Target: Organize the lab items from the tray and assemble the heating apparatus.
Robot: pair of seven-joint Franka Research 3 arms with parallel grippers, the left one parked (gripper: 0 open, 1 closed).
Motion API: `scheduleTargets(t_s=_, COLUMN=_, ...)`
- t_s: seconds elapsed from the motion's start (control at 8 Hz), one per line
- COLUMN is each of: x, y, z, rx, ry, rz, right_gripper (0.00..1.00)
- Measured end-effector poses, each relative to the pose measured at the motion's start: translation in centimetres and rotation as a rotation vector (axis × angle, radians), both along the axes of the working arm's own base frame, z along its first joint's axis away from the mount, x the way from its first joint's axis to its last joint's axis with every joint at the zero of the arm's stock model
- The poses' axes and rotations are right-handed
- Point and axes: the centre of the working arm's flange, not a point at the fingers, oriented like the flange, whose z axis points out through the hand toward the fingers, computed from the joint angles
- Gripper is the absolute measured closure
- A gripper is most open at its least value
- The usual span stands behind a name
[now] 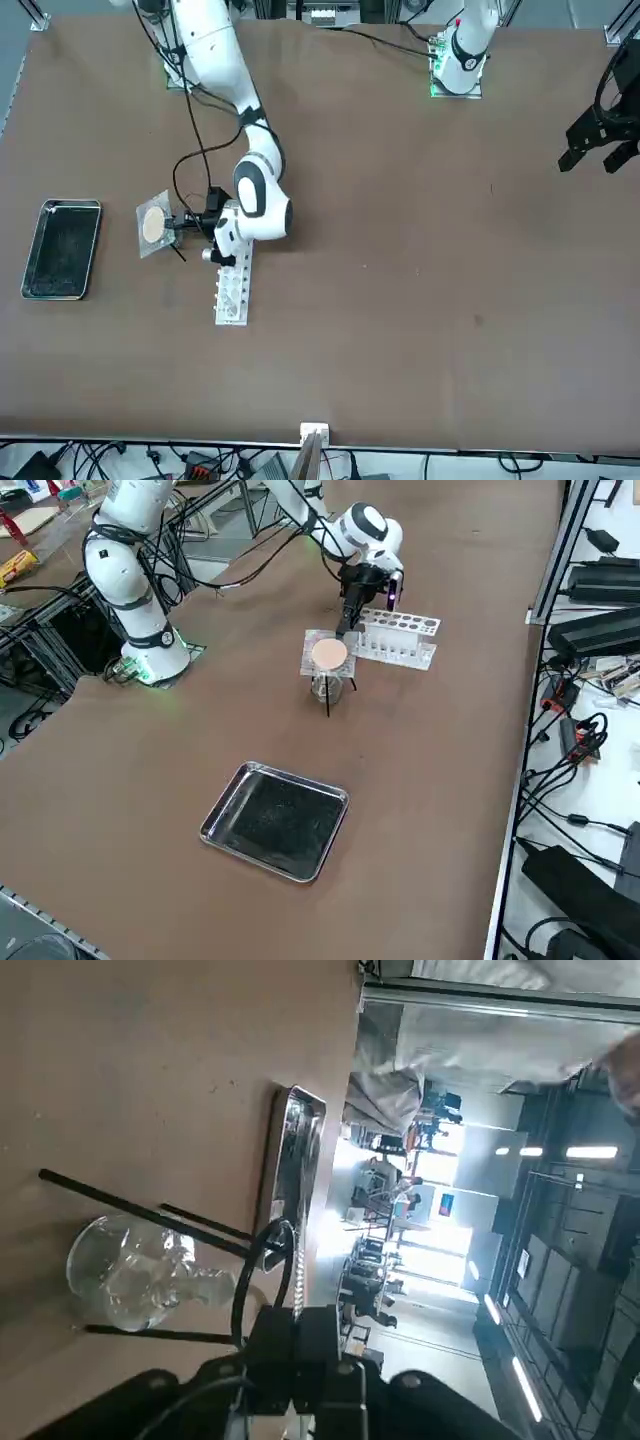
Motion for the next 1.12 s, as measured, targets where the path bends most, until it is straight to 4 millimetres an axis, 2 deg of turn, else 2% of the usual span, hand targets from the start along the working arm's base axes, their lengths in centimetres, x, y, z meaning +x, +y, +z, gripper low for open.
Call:
scheduleTargets(t_s=0.38, x=-0.2, y=0.2, z=-0.3, rx=-0.004, ry=0.004, rz=0.001, right_gripper=0.97)
scheduleTargets(t_s=0.62, x=-0.4, y=0.3, z=-0.7, rx=-0.006, ry=0.010, rz=-0.001, right_gripper=0.93)
scheduleTargets(t_s=0.75, x=-0.5, y=0.3, z=-0.9, rx=-0.009, ry=0.013, rz=-0.001, right_gripper=0.82)
scheduleTargets(t_s=1.12, x=-0.6, y=0.3, z=-1.4, rx=-0.015, ry=0.018, rz=0.000, right_gripper=0.65)
